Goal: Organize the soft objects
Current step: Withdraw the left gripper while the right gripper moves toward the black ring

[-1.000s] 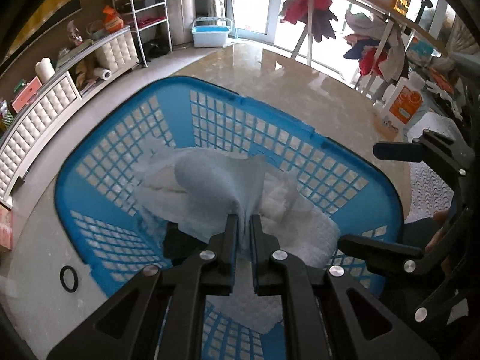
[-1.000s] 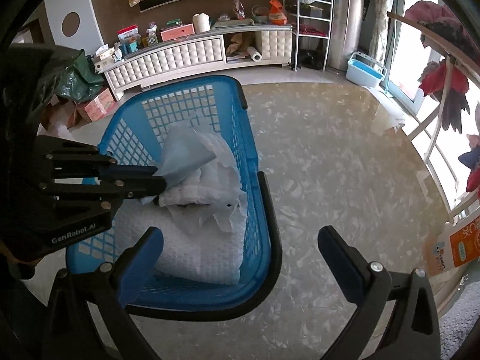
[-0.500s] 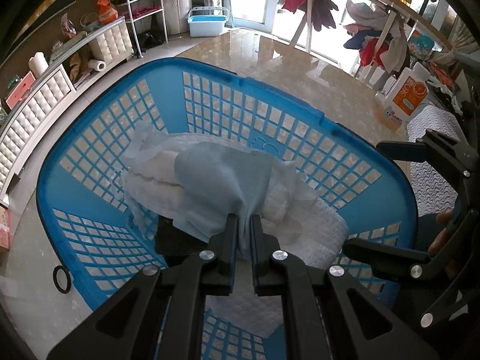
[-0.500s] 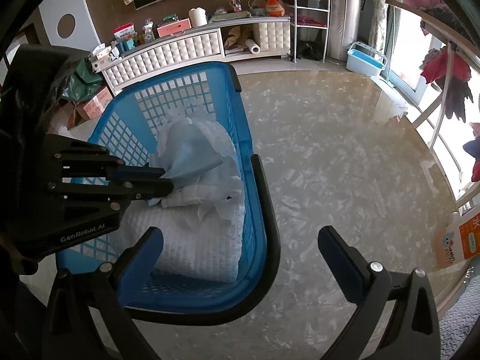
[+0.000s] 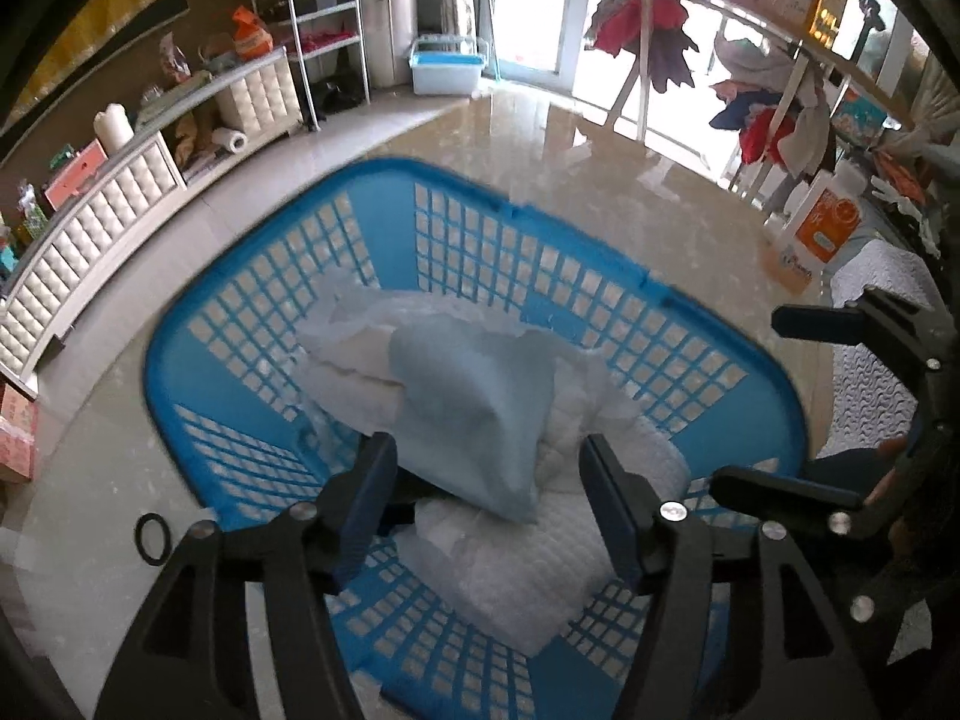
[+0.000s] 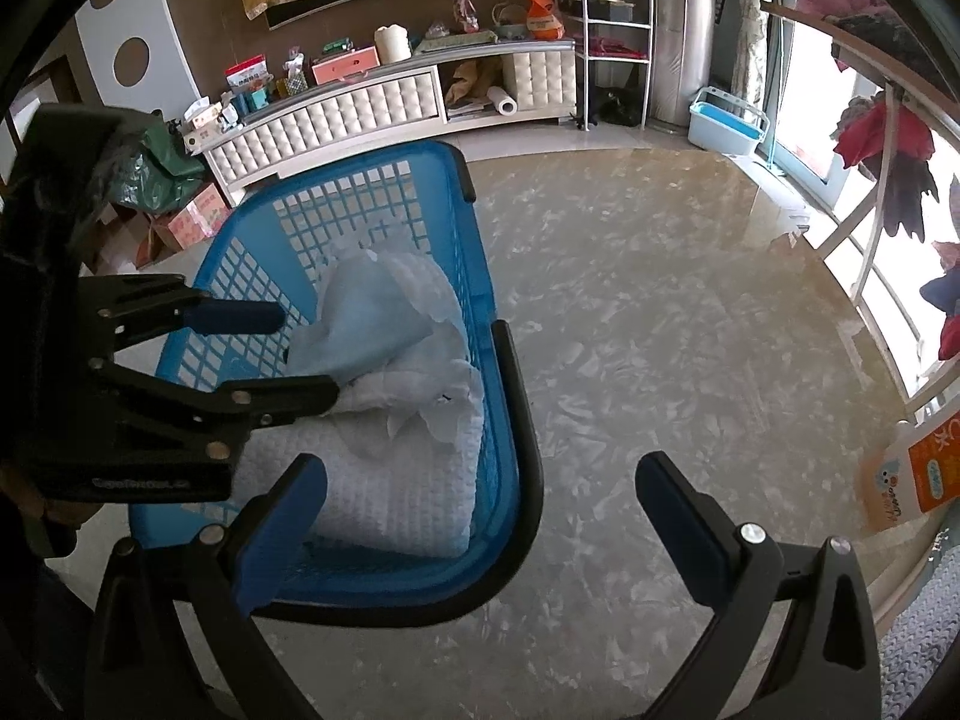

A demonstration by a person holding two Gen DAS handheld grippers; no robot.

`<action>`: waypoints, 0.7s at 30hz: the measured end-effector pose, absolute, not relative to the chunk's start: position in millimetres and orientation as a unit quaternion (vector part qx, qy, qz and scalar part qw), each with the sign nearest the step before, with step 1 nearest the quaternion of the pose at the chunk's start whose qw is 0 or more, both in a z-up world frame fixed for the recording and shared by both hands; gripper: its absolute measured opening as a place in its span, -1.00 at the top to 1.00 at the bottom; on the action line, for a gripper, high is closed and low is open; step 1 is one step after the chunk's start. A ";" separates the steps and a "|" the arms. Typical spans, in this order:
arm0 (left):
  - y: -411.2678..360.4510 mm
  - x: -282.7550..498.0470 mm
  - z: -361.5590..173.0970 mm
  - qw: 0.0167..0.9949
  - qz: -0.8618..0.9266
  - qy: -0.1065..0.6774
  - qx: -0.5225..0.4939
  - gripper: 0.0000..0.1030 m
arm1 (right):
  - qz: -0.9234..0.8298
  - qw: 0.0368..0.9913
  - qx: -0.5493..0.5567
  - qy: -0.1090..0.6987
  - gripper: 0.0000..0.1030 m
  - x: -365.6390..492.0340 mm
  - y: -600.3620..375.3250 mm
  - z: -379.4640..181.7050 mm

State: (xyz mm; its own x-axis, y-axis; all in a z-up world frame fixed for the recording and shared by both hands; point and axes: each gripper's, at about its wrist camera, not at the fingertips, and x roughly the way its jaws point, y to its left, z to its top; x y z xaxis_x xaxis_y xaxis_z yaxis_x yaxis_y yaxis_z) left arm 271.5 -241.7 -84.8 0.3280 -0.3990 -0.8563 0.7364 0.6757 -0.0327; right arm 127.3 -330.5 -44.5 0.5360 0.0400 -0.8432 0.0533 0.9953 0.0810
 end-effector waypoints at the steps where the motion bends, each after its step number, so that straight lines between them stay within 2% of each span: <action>1: -238.9 268.5 -78.9 0.797 -0.359 0.450 0.182 -0.26 | -0.004 0.876 0.048 0.481 -1.00 126.4 -330.5 -43.0; 9: -205.8 246.6 -43.0 0.831 -0.325 0.424 0.154 -0.52 | -0.004 0.888 0.053 0.457 -1.00 115.8 -323.9 -22.4; 19: -159.2 214.1 -22.2 0.854 -0.295 0.412 0.118 -0.53 | 0.008 0.901 0.049 0.431 -1.00 104.8 -298.6 1.7; 21: -149.9 207.7 -18.7 0.859 -0.291 0.407 0.111 -0.61 | 0.013 0.902 0.041 0.430 -1.00 104.1 -291.4 4.0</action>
State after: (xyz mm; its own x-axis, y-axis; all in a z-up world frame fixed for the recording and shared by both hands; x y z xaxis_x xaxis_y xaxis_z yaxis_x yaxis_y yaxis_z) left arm 207.7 -149.9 -18.7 0.4993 -0.4089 -0.7639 0.5900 0.8061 -0.0458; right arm 104.1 -291.4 4.0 0.6307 0.0577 -0.7738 0.0123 0.9964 0.0844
